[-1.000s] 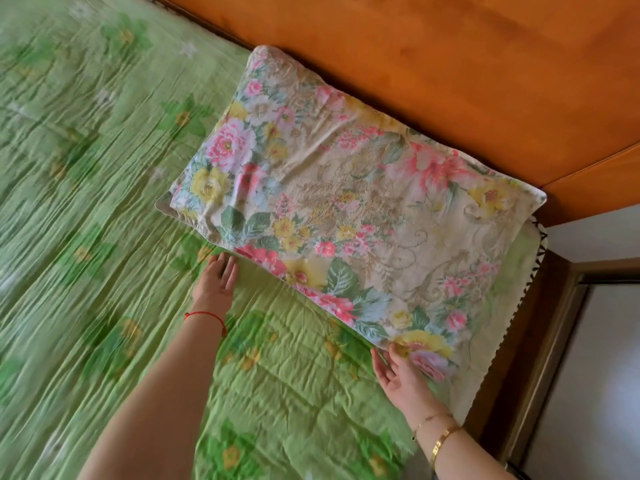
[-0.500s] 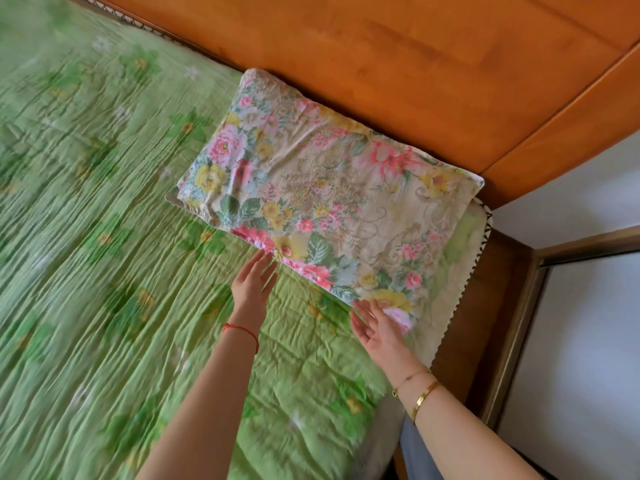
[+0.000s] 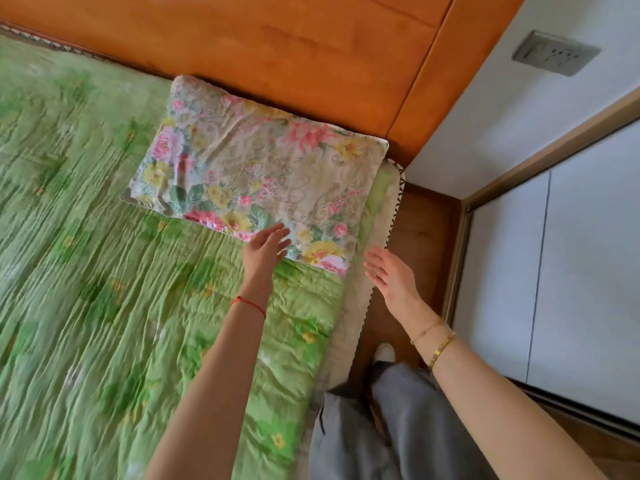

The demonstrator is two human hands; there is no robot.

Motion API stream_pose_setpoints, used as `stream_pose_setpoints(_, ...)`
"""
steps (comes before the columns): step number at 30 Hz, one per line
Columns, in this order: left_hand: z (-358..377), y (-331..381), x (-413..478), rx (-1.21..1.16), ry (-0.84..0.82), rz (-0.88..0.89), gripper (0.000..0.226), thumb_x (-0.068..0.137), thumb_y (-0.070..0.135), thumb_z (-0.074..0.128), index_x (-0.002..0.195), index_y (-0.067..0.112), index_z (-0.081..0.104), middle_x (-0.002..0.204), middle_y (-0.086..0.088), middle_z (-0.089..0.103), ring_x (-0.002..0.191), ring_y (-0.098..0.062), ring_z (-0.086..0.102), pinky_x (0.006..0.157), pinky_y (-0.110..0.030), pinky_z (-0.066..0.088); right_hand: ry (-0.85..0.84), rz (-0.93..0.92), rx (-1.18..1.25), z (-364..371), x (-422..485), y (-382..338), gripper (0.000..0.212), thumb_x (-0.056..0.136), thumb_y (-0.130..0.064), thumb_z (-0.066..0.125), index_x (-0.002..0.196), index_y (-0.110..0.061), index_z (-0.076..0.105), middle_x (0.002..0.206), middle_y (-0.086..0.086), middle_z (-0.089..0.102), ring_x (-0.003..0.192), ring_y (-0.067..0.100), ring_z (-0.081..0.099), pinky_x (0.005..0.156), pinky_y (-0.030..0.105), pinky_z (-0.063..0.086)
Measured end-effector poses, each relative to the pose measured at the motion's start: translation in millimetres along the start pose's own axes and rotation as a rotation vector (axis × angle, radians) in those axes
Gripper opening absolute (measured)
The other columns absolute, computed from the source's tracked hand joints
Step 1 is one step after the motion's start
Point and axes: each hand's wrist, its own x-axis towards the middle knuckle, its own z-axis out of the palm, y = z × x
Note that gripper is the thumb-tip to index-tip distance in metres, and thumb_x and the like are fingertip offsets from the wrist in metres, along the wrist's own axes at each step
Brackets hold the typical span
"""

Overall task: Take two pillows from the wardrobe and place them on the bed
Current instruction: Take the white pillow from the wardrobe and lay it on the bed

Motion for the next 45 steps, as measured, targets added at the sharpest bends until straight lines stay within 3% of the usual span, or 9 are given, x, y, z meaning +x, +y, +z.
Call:
stream_pose_setpoints(4, 41.8, 14.5, -48.5, 0.075, -0.108, 0.081, 0.027, 0.097, 0.017, 0.063, 0.122, 0.008, 0.069, 0.115, -0.008, 0.074, 0.11, -0.023, 0.071, 0.091, -0.031, 0.056, 0.01, -0.101, 0.041, -41.8, -39.4, -29.5, 0.036, 0.104, -0.02, 0.046, 0.134, -0.002, 0.055, 0.133, 0.017, 0.062, 0.122, 0.029, 0.059, 0.106, 0.038, 0.046)
stream_pose_setpoints(9, 99.0, 32.6, -122.7, 0.132, -0.226, 0.238, 0.019, 0.1, 0.017, 0.057, 0.114, 0.013, 0.07, 0.118, -0.01, 0.073, 0.111, -0.024, 0.069, 0.097, -0.035, 0.055, -0.005, -0.273, 0.042, -103.2, -97.7, -51.4, 0.036, 0.103, -0.019, 0.047, 0.133, -0.001, 0.055, 0.134, 0.019, 0.061, 0.124, 0.031, 0.059, 0.109, 0.041, 0.045)
stream_pose_setpoints(13, 139.4, 33.2, -185.5, 0.147, -0.316, 0.313, 0.023, 0.102, 0.016, 0.054, 0.118, 0.01, 0.068, 0.118, -0.01, 0.072, 0.109, -0.021, 0.068, 0.099, -0.036, 0.052, -0.01, -0.4, 0.008, -157.1, -148.7, -53.4, 0.037, 0.104, -0.016, 0.041, 0.137, -0.001, 0.05, 0.136, 0.018, 0.059, 0.126, 0.029, 0.058, 0.104, 0.033, 0.049)
stream_pose_setpoints(18, 178.3, 18.0, -254.6, 0.175, -0.441, 0.357, 0.018, 0.102, 0.018, 0.054, 0.111, 0.018, 0.069, 0.109, 0.001, 0.073, 0.103, -0.014, 0.069, 0.094, -0.031, 0.053, 0.059, -0.53, -0.002, -214.2, -212.5, -43.4, 0.026, 0.104, -0.023, 0.041, 0.124, -0.017, 0.057, 0.13, 0.008, 0.064, 0.122, 0.023, 0.061, 0.107, 0.035, 0.047)
stream_pose_setpoints(21, 197.2, 4.9, -290.1, 0.183, -0.513, 0.357, 0.02, 0.103, 0.02, 0.053, 0.114, 0.018, 0.069, 0.11, 0.0, 0.074, 0.103, -0.014, 0.07, 0.089, -0.027, 0.054, 0.146, -0.552, 0.044, -242.1, -241.5, -40.0, 0.033, 0.104, -0.025, 0.045, 0.128, -0.009, 0.06, 0.129, 0.008, 0.066, 0.117, 0.02, 0.065, 0.104, 0.033, 0.05)
stream_pose_setpoints(27, 238.6, -16.4, -354.8, 0.243, -0.717, 0.334, 0.019, 0.103, 0.018, 0.053, 0.112, 0.019, 0.07, 0.11, 0.0, 0.075, 0.105, -0.015, 0.072, 0.099, -0.033, 0.055, 0.31, -0.638, 0.165, -290.5, -303.9, -36.3, 0.035, 0.104, -0.031, 0.045, 0.124, -0.012, 0.065, 0.121, 0.006, 0.071, 0.111, 0.019, 0.068, 0.098, 0.031, 0.054)
stream_pose_setpoints(36, 302.0, -19.4, -435.4, 0.349, -1.205, 0.376, 0.024, 0.103, 0.024, 0.054, 0.119, 0.017, 0.07, 0.115, 0.0, 0.076, 0.109, -0.014, 0.072, 0.097, -0.032, 0.054, 0.708, -0.785, 0.334, -333.3, -389.2, -28.0, 0.032, 0.103, -0.036, 0.045, 0.121, -0.021, 0.066, 0.116, -0.004, 0.074, 0.109, 0.012, 0.069, 0.099, 0.031, 0.052)
stream_pose_setpoints(42, 328.5, -16.3, -488.2, 0.386, -1.475, 0.322, 0.023, 0.102, 0.019, 0.056, 0.118, 0.012, 0.071, 0.115, -0.005, 0.076, 0.11, -0.019, 0.072, 0.1, -0.034, 0.054, 0.991, -0.871, 0.456, -334.2, -434.5, -27.2, 0.032, 0.101, -0.037, 0.045, 0.118, -0.024, 0.068, 0.112, -0.007, 0.075, 0.105, 0.01, 0.071, 0.089, 0.022, 0.057)
stream_pose_setpoints(45, 338.2, -12.2, -512.9, 0.394, -1.588, 0.309, 0.022, 0.101, 0.018, 0.058, 0.116, 0.012, 0.072, 0.112, -0.006, 0.077, 0.11, -0.019, 0.072, 0.099, -0.032, 0.055, 1.104, -0.92, 0.515, -332.9, -458.0, -31.6, 0.033, 0.1, -0.037, 0.045, 0.12, -0.021, 0.067, 0.114, -0.004, 0.075, 0.107, 0.012, 0.07, 0.093, 0.028, 0.057)
